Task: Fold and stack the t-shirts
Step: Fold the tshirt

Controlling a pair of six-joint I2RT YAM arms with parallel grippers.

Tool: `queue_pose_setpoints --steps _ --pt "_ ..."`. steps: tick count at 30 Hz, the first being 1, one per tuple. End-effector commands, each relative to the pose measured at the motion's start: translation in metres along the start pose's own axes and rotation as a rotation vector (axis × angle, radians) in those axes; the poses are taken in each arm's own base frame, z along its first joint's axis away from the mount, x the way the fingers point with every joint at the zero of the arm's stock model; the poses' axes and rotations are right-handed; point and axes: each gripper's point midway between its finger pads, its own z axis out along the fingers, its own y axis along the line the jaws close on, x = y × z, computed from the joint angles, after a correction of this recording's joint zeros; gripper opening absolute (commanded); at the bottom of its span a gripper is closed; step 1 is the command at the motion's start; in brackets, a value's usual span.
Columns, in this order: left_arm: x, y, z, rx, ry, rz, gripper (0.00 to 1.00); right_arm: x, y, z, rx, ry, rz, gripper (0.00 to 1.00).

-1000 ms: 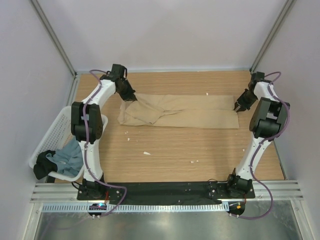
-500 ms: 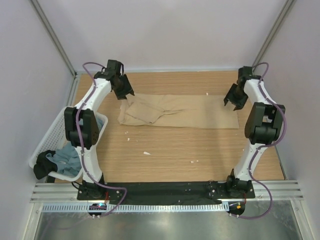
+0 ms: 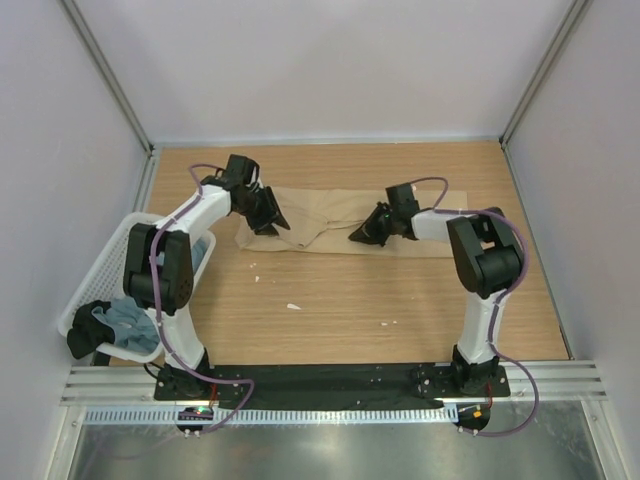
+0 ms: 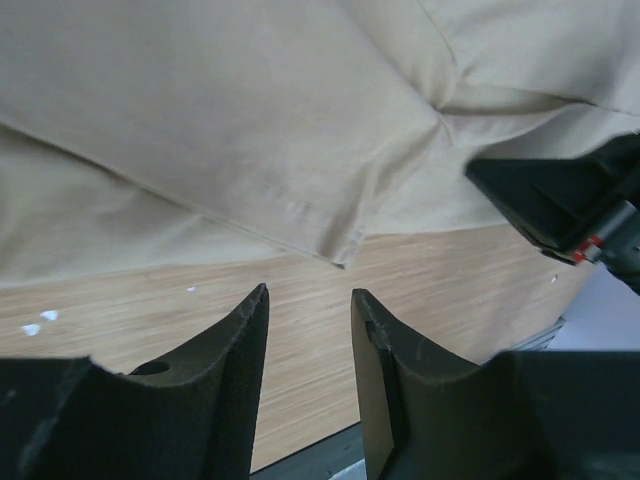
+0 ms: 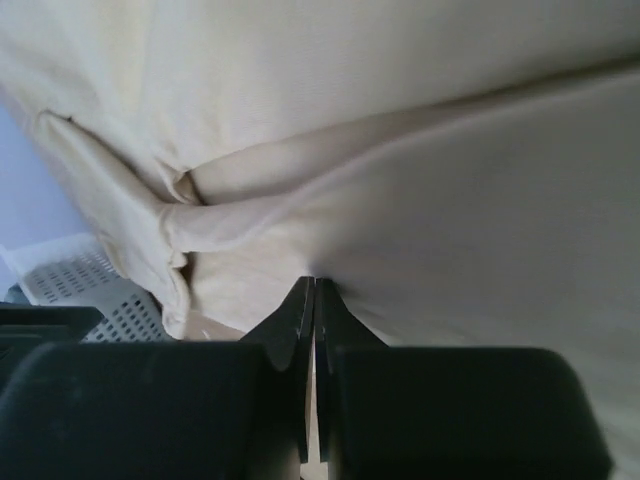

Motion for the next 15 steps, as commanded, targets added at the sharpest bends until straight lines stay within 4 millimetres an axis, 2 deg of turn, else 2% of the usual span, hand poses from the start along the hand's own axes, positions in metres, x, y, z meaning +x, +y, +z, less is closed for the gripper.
queue_pose_setpoints --steps 1,2,3,6,9,15 --pt "0.002 -0.042 -0.001 0.127 -0.004 0.051 0.4 -0.012 0.086 0.011 -0.28 -0.045 0.016 0.02" --pt "0.002 -0.042 0.001 0.127 -0.001 0.042 0.38 -0.011 0.096 0.014 -0.298 -0.04 0.005 0.01" --pt "0.002 -0.042 0.001 0.12 -0.003 0.038 0.36 -0.003 0.093 0.026 -0.281 -0.023 0.011 0.02" --pt "-0.001 -0.043 -0.004 0.114 -0.027 0.044 0.32 0.006 0.092 0.04 -0.265 -0.021 0.04 0.01" --pt "-0.005 -0.043 -0.009 0.099 -0.046 0.058 0.31 0.01 0.093 0.043 -0.283 -0.048 0.077 0.01" --pt "-0.002 -0.04 -0.005 0.089 -0.029 0.045 0.31 0.024 0.099 0.049 -0.288 -0.053 0.082 0.01"
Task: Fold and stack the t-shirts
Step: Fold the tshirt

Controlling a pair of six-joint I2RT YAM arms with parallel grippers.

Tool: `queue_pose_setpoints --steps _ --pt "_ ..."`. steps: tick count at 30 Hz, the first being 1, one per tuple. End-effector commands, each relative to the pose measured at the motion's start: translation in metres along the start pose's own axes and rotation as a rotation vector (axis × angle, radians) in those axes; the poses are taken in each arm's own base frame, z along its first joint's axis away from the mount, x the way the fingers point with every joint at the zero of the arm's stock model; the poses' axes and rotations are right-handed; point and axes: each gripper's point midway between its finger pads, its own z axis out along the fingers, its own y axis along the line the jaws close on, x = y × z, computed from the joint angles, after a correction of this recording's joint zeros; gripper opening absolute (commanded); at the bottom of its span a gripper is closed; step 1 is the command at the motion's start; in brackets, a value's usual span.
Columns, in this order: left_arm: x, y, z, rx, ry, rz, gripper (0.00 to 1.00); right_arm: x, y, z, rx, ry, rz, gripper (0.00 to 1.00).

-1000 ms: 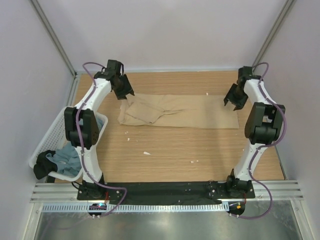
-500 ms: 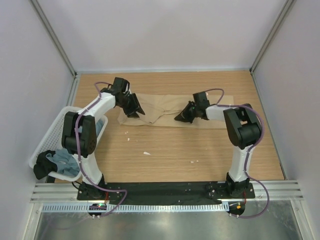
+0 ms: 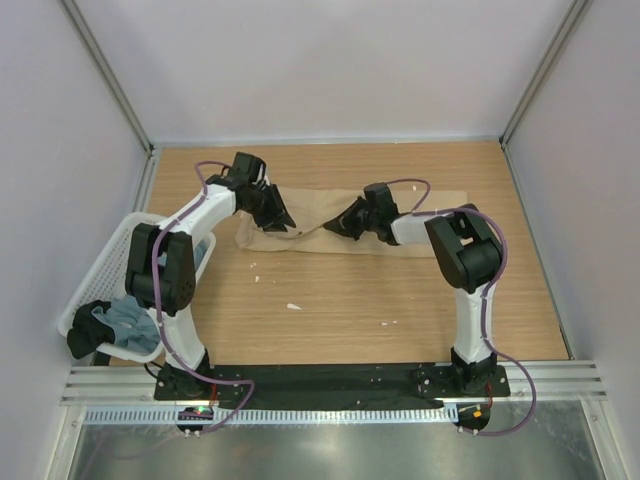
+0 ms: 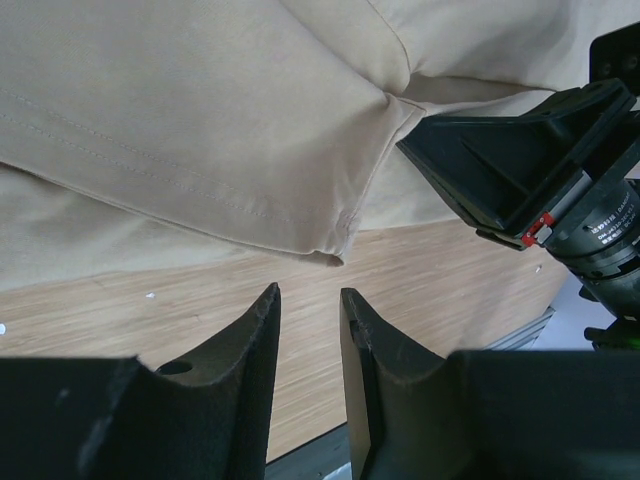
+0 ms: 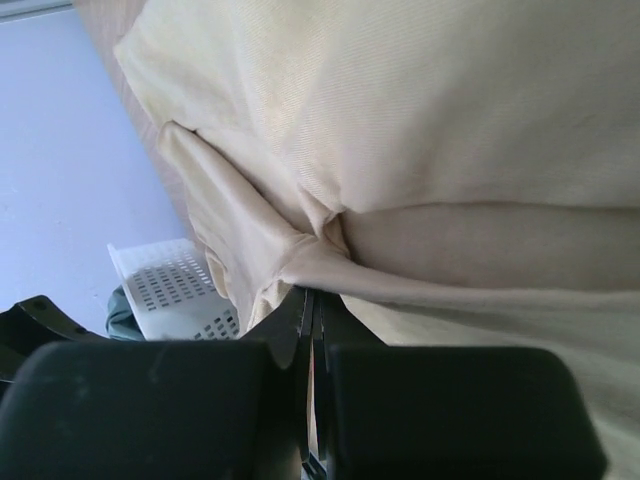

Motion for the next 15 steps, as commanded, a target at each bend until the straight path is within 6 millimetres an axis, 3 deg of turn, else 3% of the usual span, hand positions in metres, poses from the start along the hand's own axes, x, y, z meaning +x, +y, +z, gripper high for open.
queue_pose_setpoints --steps 1,8,11,15 --pt "-0.009 -0.011 -0.008 0.026 -0.03 0.012 0.31 -0.004 0.022 0.004 -0.072 -0.051 0.003 0.01" --pt "-0.009 -0.008 -0.006 0.016 -0.025 0.026 0.32 -0.005 0.014 0.012 -0.067 -0.061 0.052 0.01" --pt "-0.016 -0.016 -0.004 0.039 -0.025 0.043 0.34 -0.001 0.01 0.011 -0.052 -0.054 0.046 0.01" --pt "-0.024 -0.02 0.012 0.054 -0.002 0.043 0.38 0.001 0.01 0.006 -0.055 -0.056 0.044 0.01"
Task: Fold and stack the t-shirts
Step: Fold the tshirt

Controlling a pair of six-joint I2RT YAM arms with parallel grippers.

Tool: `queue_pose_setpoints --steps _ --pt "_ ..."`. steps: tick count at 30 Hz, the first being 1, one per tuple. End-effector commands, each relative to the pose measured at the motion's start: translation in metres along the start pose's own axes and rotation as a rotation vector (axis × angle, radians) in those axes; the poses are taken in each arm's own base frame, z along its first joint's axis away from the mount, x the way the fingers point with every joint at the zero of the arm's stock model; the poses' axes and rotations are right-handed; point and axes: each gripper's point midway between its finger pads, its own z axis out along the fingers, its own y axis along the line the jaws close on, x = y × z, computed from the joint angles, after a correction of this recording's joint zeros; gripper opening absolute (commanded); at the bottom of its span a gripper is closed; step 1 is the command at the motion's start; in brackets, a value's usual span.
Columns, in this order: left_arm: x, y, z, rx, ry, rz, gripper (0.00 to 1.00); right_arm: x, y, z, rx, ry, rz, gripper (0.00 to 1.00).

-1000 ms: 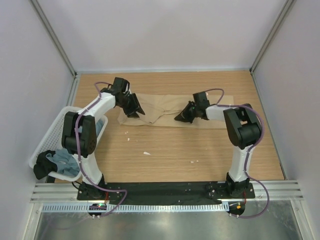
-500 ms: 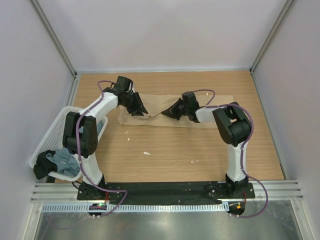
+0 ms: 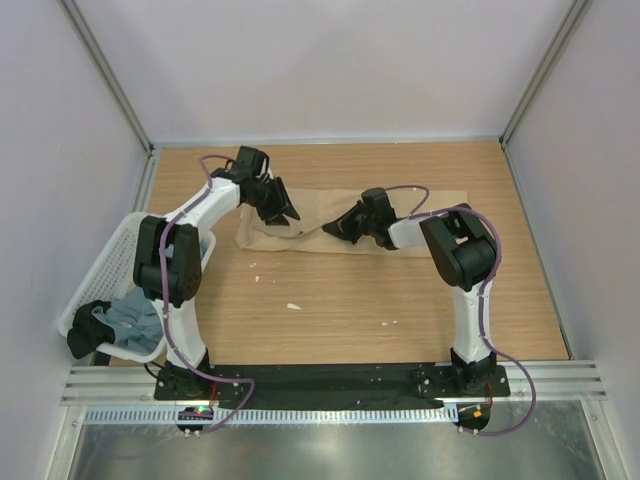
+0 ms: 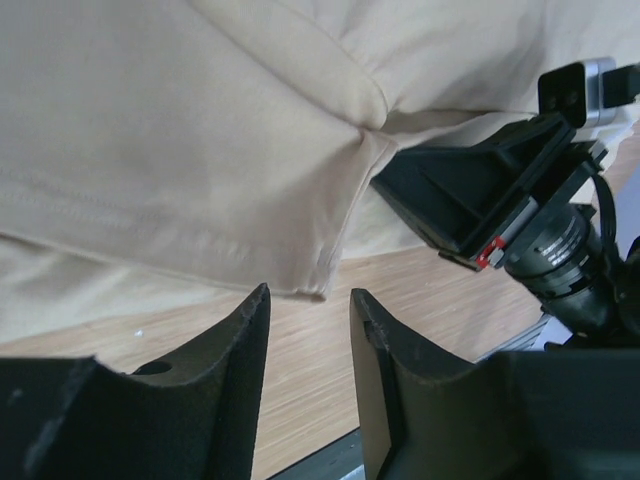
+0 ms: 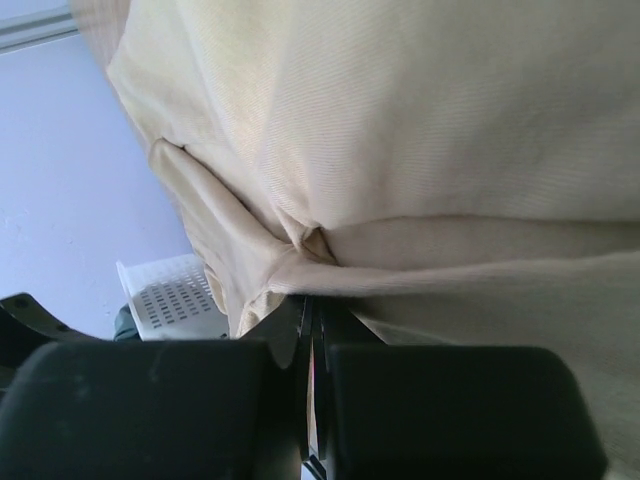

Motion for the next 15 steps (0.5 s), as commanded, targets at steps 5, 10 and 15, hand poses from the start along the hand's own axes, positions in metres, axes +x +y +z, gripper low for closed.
queue_pose_setpoints --steps 5,10,15 --pt "-0.019 -0.026 0.015 0.104 0.01 0.046 0.44 -0.003 0.014 -0.005 -0.047 -0.043 -0.037 0.01" --pt "-0.009 -0.027 0.023 0.094 0.049 0.064 0.49 -0.004 0.016 0.002 -0.065 -0.038 -0.014 0.01" --pt "0.008 -0.03 0.018 -0.052 -0.031 0.265 0.7 -0.003 0.018 0.001 -0.077 -0.038 0.016 0.01"
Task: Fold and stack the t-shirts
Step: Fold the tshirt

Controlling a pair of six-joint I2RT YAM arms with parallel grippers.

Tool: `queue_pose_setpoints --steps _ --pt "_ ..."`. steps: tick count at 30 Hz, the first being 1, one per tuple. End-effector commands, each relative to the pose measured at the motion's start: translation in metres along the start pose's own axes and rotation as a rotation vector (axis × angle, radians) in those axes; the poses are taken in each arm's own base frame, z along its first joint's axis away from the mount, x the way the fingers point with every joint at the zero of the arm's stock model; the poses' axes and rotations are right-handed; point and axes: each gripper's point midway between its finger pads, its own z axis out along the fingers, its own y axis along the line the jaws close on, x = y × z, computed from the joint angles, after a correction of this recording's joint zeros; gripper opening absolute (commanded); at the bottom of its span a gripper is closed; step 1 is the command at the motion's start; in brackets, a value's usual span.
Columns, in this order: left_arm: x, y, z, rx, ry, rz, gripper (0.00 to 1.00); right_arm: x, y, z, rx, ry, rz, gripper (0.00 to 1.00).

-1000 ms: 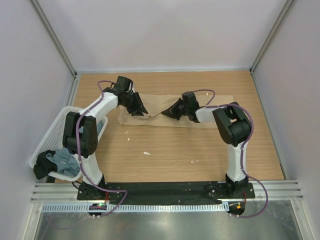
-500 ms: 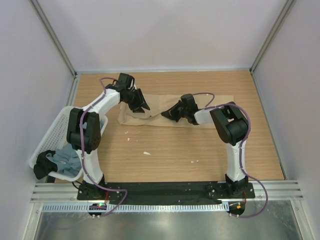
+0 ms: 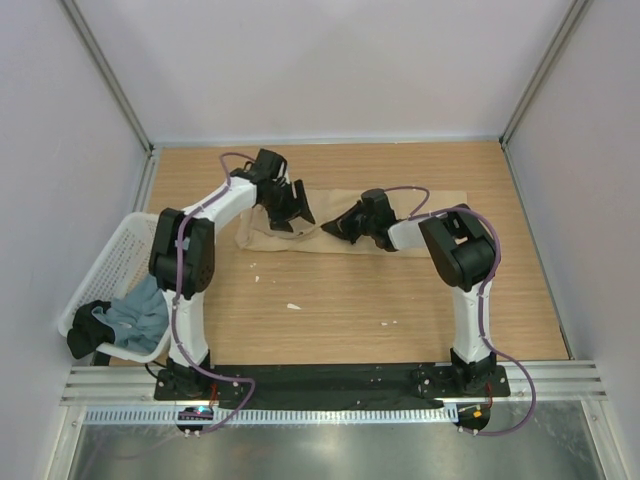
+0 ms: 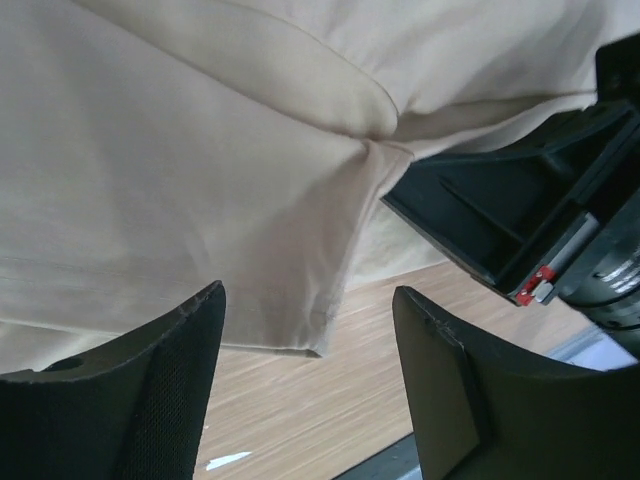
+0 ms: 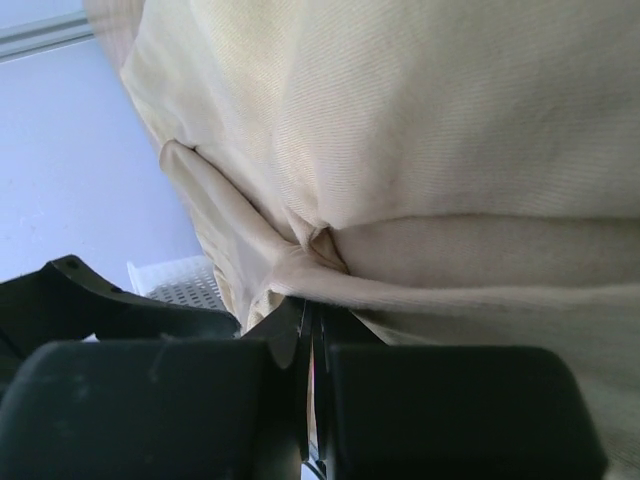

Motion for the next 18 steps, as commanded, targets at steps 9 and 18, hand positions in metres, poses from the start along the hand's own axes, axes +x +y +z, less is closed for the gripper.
queue_pose_setpoints --steps 9,18 --pt "0.012 -0.009 -0.021 -0.303 -0.147 0.392 0.63 0.0 0.013 0.0 -0.069 -0.012 0.034 0.01" --pt "0.017 -0.001 -0.016 -0.442 -0.131 0.475 0.58 0.01 0.011 -0.005 -0.089 0.009 0.085 0.01"
